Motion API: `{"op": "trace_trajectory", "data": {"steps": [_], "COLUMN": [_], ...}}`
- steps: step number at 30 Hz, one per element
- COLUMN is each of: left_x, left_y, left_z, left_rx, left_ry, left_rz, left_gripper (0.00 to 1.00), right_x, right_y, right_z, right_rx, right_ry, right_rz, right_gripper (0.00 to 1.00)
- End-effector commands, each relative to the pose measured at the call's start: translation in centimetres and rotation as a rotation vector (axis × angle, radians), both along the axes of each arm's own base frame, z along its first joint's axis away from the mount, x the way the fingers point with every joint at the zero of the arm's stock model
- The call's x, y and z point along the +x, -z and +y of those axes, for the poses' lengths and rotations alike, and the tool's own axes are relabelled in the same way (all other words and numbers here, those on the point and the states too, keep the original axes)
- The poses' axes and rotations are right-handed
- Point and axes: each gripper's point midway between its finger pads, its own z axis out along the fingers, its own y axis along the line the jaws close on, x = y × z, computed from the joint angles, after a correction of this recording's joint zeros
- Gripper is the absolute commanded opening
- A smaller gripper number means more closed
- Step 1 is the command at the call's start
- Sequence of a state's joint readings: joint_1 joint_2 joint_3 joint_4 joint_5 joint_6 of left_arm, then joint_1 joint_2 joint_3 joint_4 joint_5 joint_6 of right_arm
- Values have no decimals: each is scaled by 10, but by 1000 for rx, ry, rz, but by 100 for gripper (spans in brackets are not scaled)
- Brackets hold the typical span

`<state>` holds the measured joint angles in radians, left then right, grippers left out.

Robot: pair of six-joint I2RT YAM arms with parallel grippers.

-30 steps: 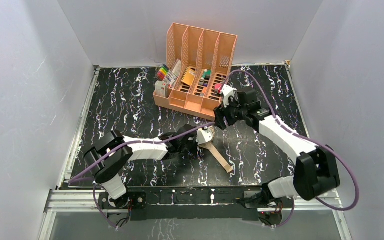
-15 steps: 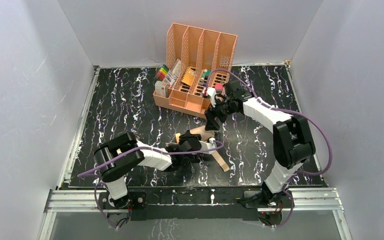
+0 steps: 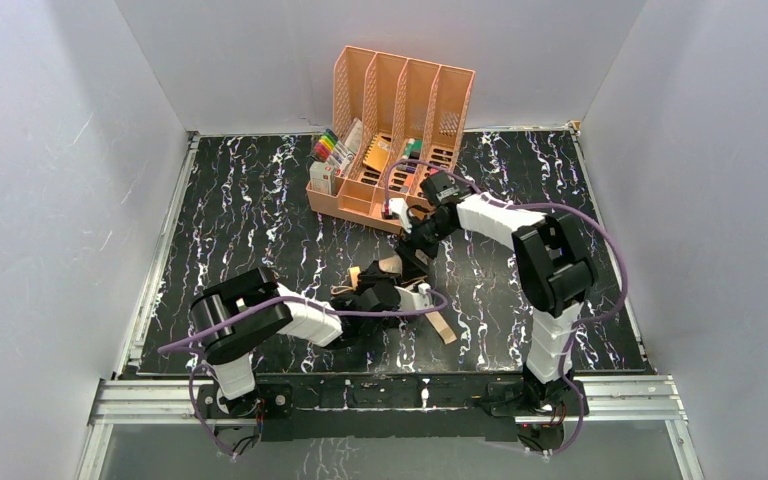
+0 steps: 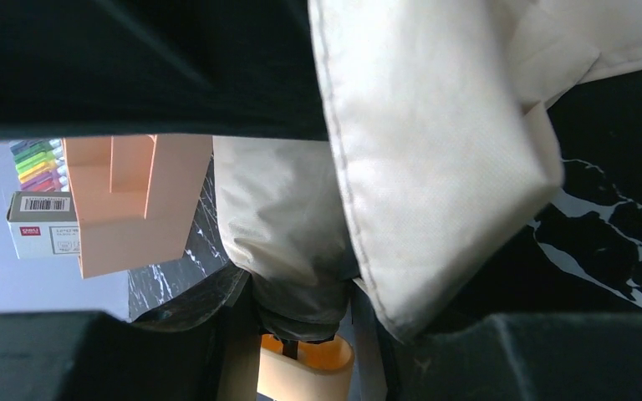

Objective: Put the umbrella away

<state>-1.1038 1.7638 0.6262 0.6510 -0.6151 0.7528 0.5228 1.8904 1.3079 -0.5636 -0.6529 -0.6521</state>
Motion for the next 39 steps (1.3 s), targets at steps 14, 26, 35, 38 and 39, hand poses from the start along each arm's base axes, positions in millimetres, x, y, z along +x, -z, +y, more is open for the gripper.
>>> {"op": "trace_trajectory", "data": {"steps": [14, 26, 35, 38, 39], "left_x": [-17, -58, -39, -26, -22], "left_y": [-3, -129, -152, -158, -157], "left_z": [22, 42, 74, 70, 71], "left_rx": [-10, -569, -848, -892, -890], "left_ry": [-38, -107, -250, -220, -226], "left_rz": [77, 197, 342, 387, 393], "left_gripper": [27, 66, 74, 76, 77], "right_x": [9, 0, -14, -25, -28], "right_y": [64, 56, 54, 57, 57], "right_z": [-37, -37, -31, -28, -27], "right_rx": [-342, -293, -220, -196, -190], "right_ry": [98, 169, 129, 82, 74], "right_rz": [-21, -198, -471, -540, -559], "right_gripper": [30, 11, 13, 13, 13]}}
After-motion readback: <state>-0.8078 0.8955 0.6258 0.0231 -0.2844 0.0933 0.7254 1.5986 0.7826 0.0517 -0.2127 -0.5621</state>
